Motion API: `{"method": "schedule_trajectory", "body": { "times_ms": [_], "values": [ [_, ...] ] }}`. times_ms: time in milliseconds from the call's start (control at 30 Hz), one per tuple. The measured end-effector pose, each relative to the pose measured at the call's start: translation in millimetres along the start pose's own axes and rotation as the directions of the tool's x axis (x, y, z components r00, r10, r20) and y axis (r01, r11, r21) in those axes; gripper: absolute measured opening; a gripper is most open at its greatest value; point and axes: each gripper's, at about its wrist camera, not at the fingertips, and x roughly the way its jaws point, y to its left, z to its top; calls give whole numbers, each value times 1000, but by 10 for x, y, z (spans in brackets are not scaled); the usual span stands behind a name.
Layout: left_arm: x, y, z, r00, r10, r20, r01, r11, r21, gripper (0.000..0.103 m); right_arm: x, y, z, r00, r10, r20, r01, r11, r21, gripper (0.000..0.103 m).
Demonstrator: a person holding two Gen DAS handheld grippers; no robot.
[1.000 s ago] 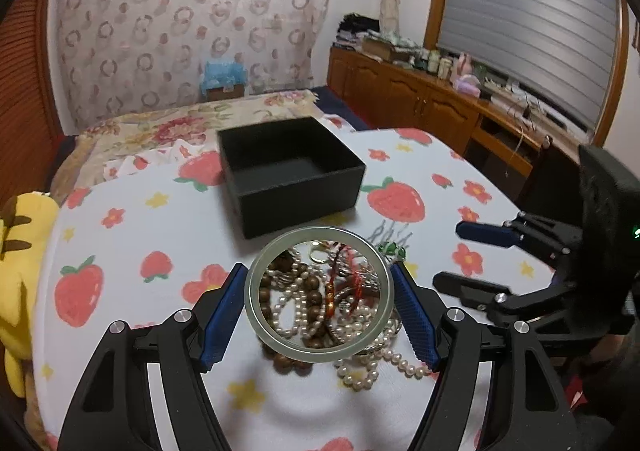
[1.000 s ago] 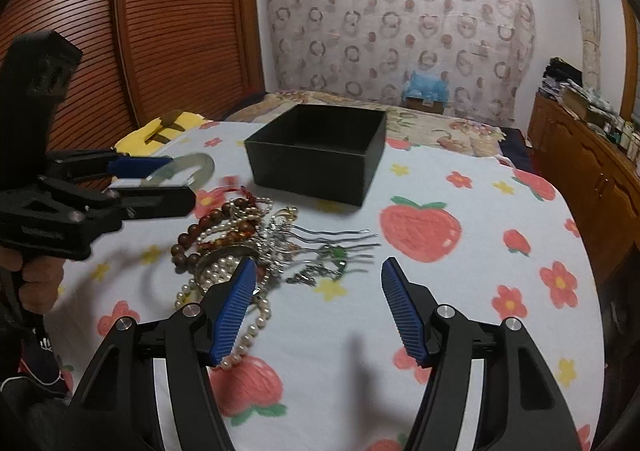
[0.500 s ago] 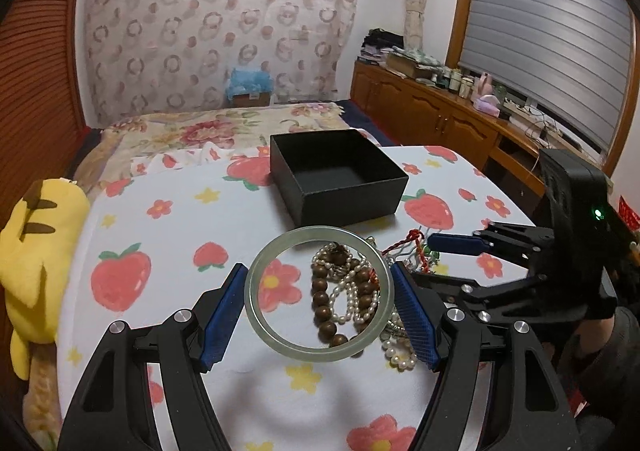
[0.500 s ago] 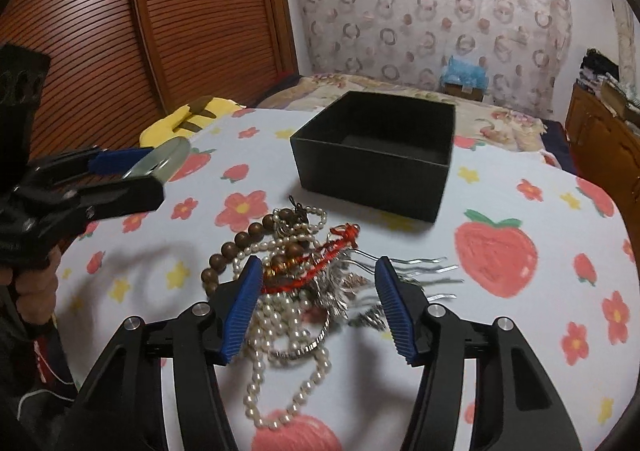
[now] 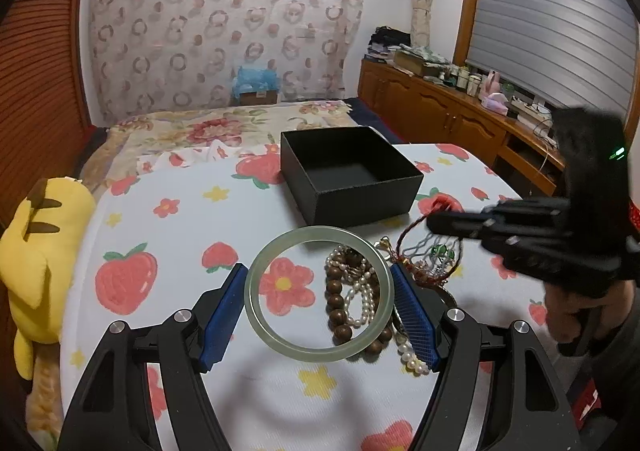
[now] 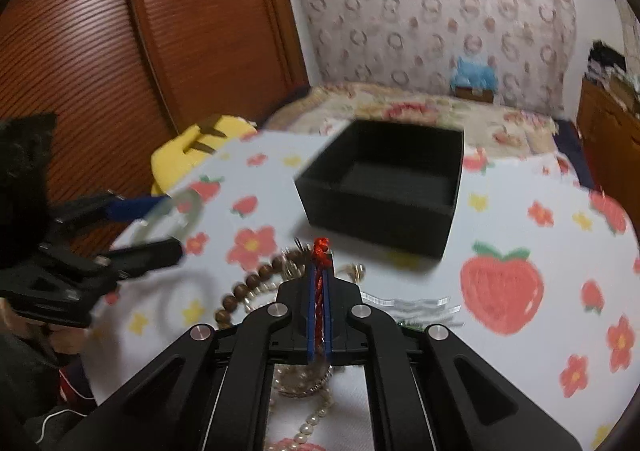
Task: Organize jewelry
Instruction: 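Lift the jade bangle with the left tool while the right tool grasps the red string bracelet, then lower the red bracelet into the black box with the right tool while the left carries the bangle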
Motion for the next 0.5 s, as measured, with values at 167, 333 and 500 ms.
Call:
{"method": "schedule_trajectory", "body": {
  "times_ms": [167, 333, 500],
  "values": [
    [26, -8, 64, 1000, 3, 9, -4, 1000, 5, 69, -115, 9, 222, 997, -63, 40, 65, 996, -63, 4],
    [93, -15, 152, 1000, 8, 12, -8, 1000, 20, 69, 3, -190, 461, 991, -126, 46, 130, 988, -82, 4],
    [205, -10, 272, 1000, 16, 11, -16, 999, 34, 69, 277, -457, 699, 990, -135, 32, 137, 989, -47, 4]
  ]
}}
